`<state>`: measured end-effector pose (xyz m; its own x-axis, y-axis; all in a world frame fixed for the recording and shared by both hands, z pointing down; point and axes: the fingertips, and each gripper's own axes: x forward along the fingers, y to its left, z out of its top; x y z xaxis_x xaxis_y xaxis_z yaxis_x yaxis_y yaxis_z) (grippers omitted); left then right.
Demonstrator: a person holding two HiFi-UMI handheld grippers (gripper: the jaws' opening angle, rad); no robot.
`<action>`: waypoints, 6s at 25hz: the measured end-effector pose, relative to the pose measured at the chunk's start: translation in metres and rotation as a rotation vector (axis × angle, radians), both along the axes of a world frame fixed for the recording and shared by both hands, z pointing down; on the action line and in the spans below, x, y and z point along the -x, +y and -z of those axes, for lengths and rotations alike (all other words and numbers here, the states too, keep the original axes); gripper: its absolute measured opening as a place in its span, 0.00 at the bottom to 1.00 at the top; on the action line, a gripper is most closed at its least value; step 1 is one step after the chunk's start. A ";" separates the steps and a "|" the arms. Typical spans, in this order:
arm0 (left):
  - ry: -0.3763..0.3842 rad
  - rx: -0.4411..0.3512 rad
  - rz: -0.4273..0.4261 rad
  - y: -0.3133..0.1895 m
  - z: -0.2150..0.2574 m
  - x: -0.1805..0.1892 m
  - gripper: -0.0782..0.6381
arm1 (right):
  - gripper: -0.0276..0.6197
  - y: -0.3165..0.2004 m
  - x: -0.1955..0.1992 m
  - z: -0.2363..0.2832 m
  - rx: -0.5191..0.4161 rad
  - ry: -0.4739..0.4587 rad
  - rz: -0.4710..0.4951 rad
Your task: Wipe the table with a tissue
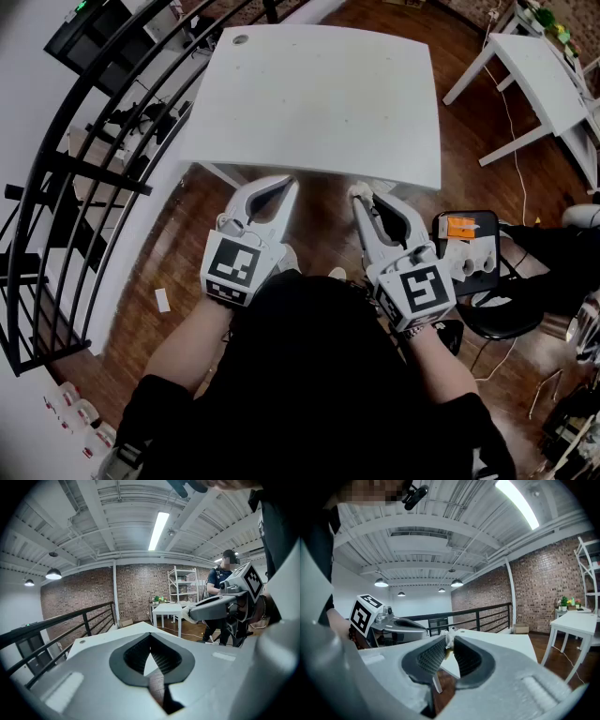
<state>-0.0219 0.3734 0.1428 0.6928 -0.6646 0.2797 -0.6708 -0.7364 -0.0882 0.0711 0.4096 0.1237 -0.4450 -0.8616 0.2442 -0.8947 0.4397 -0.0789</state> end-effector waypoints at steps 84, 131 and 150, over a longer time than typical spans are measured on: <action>-0.205 0.410 -0.028 -0.236 -0.213 -0.071 0.13 | 0.11 -0.270 -0.039 -0.303 0.510 0.173 0.147; -0.210 0.398 -0.124 -0.250 -0.211 -0.123 0.13 | 0.11 -0.278 -0.115 -0.300 0.524 0.242 -0.010; -0.223 0.403 -0.172 -0.257 -0.216 -0.156 0.13 | 0.11 -0.280 -0.155 -0.308 0.548 0.256 -0.064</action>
<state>0.1339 0.1159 0.3593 0.6768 -0.3544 0.6453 -0.5338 -0.8398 0.0987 0.2256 0.1294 0.4321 -0.2650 -0.6031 0.7524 -0.9385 0.3404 -0.0577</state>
